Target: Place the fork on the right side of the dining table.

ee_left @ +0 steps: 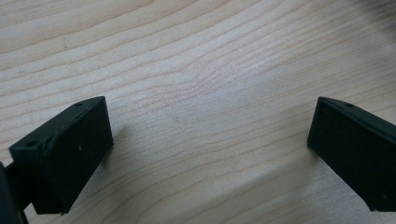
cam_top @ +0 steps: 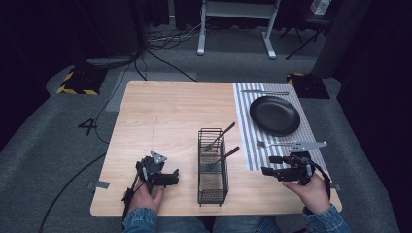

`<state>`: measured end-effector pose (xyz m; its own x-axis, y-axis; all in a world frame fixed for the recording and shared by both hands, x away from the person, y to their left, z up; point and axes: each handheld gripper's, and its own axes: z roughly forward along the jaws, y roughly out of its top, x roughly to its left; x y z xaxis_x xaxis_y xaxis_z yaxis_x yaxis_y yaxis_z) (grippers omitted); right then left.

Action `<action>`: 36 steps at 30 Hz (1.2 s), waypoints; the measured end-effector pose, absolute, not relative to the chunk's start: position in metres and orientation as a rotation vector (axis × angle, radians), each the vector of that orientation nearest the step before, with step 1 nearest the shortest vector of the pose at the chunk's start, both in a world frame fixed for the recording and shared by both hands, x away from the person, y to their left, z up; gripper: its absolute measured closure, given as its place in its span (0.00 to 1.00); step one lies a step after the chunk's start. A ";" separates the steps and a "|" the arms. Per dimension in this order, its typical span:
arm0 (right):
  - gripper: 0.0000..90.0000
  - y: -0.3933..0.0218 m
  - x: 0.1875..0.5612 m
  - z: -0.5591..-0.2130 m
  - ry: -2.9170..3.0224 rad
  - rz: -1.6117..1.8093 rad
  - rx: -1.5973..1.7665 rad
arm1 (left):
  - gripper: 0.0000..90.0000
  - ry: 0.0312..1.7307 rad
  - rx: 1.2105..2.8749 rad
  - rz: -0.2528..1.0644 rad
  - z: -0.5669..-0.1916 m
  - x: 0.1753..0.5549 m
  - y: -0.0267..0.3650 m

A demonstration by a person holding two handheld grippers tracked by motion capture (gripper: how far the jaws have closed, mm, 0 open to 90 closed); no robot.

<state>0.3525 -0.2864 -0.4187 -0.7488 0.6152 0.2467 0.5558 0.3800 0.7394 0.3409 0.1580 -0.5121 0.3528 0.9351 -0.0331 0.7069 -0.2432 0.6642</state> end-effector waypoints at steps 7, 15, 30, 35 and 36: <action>0.39 -0.288 0.351 -0.436 2.541 1.412 1.074 | 0.00 1.423 2.030 0.503 -0.512 0.341 0.158; 0.39 -0.276 0.345 -0.458 2.587 1.323 1.019 | 0.00 1.423 2.030 0.503 -0.512 0.341 0.158; 0.38 -0.260 0.344 -0.485 2.638 1.185 0.977 | 0.00 1.424 2.029 0.502 -0.512 0.341 0.158; 0.38 -0.259 0.344 -0.490 2.620 1.146 0.938 | 0.00 1.424 2.029 0.502 -0.512 0.341 0.158; 0.38 -0.259 0.344 -0.491 2.615 1.146 0.930 | 0.00 1.424 2.029 0.503 -0.512 0.341 0.158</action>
